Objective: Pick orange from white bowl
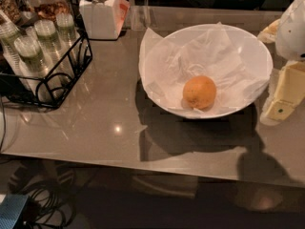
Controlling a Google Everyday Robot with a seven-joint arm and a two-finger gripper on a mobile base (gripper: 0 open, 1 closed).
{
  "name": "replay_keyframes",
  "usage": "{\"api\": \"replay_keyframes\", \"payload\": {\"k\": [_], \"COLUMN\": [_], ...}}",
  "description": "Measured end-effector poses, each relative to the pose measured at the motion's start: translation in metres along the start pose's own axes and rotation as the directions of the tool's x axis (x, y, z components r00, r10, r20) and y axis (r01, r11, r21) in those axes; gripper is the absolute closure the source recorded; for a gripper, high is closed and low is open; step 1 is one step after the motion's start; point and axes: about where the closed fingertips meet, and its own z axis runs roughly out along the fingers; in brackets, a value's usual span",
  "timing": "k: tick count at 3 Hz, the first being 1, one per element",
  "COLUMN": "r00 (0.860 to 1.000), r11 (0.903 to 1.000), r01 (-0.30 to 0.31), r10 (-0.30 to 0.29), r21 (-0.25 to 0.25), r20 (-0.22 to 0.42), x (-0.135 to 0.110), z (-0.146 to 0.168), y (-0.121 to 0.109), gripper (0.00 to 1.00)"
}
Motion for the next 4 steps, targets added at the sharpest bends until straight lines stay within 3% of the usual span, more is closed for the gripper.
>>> {"api": "replay_keyframes", "payload": {"k": [1, 2, 4], "r00": [1.000, 0.999, 0.991], "r11": [1.0000, 1.0000, 0.9958], "r01": [0.000, -0.004, -0.026], "r10": [0.000, 0.004, 0.037], "r21": [0.000, -0.002, -0.088], "r20": [0.000, 0.041, 0.125], "x": [0.000, -0.011, -0.044], "z": [0.000, 0.004, 0.042], "y": [0.000, -0.008, -0.034], "gripper": [0.00, 0.00, 0.00]}}
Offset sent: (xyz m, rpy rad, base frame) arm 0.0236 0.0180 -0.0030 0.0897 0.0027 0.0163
